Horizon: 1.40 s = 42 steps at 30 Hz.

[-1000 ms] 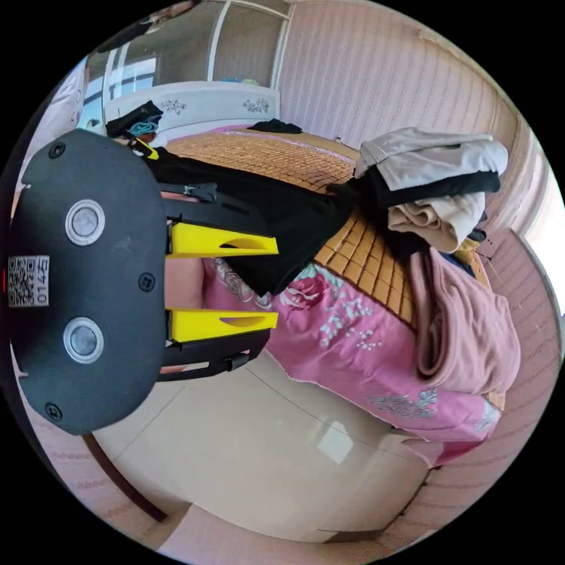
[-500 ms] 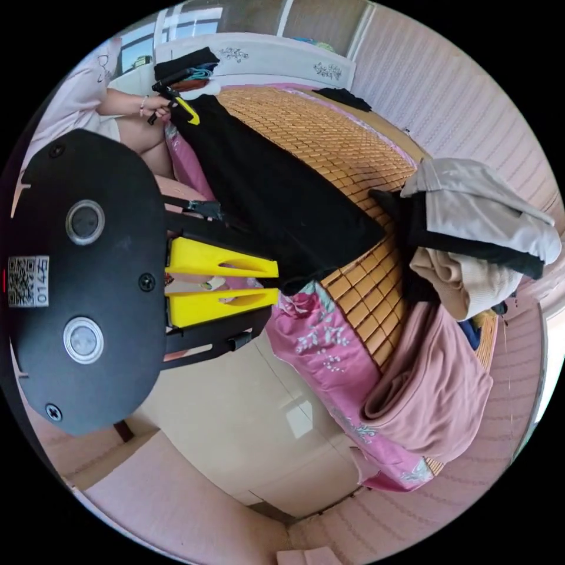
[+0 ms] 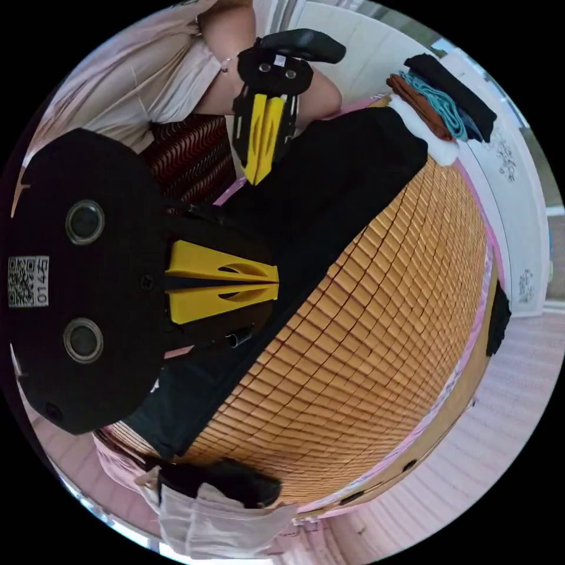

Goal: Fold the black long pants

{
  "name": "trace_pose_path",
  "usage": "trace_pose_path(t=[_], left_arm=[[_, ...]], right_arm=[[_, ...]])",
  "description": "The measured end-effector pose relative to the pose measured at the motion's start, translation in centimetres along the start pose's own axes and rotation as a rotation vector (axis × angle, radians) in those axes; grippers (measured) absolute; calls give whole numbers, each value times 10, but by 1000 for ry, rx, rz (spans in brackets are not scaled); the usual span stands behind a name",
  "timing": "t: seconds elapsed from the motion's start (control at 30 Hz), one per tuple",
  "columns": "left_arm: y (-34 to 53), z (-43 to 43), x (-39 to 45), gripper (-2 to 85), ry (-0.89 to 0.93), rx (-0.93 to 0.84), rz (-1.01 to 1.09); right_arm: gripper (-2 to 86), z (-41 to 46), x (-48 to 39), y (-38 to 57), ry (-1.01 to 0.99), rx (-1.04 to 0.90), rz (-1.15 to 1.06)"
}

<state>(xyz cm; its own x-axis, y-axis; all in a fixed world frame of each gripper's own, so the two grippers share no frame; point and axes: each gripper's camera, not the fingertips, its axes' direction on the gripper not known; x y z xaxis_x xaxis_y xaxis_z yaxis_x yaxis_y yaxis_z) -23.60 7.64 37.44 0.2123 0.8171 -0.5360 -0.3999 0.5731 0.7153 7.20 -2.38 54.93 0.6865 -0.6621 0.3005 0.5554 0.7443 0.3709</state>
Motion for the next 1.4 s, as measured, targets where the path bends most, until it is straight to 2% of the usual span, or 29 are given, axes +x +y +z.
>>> trace_pose_path(t=[0.13,0.23,0.3,0.37,0.47,0.53,0.7,0.77,0.8,0.9,1.03,1.1,1.2,1.3,1.33,1.4], left_arm=[[14,-2,3,-9,-32,-20,70],[25,-16,-1,-7,-6,1,66],[32,-37,-11,-4,30,73,29],[52,-83,-30,11,30,245,24],[97,-142,-68,78,-45,402,-37],[131,-169,-94,100,-104,436,-88],[212,-214,-151,163,-307,413,-234],[234,-222,-170,195,-354,406,-282],[238,-223,-175,201,-360,412,-291],[246,-227,-193,208,-333,441,-305],[238,-231,-198,240,-432,434,-224],[235,-235,-195,244,-454,434,-144],[231,-242,-191,234,-448,434,-38],[228,-245,-188,114,-413,402,35],[225,-244,-193,45,-378,317,13],[220,-242,-210,13,-331,160,-150]], right_arm=[[-9,43,-54,-86,-78,-70,-142],[-5,58,-83,-129,-107,-35,-215],[1,62,-102,-161,-114,4,-267],[38,65,-128,-210,-143,80,-338],[90,72,-165,-280,-263,166,-397],[114,84,-187,-324,-348,176,-413],[131,159,-228,-424,-370,19,-350],[91,199,-230,-450,-438,-140,-294],[84,201,-229,-453,-461,-129,-292],[43,195,-237,-459,-527,-74,-416],[20,162,-259,-452,-807,-32,-763],[16,151,-270,-449,-883,-48,-901],[13,147,-287,-454,-974,-91,-1036],[12,154,-297,-468,-991,-90,-1045],[12,160,-298,-476,-955,-84,-1008],[13,174,-301,-491,-855,-87,-909]])
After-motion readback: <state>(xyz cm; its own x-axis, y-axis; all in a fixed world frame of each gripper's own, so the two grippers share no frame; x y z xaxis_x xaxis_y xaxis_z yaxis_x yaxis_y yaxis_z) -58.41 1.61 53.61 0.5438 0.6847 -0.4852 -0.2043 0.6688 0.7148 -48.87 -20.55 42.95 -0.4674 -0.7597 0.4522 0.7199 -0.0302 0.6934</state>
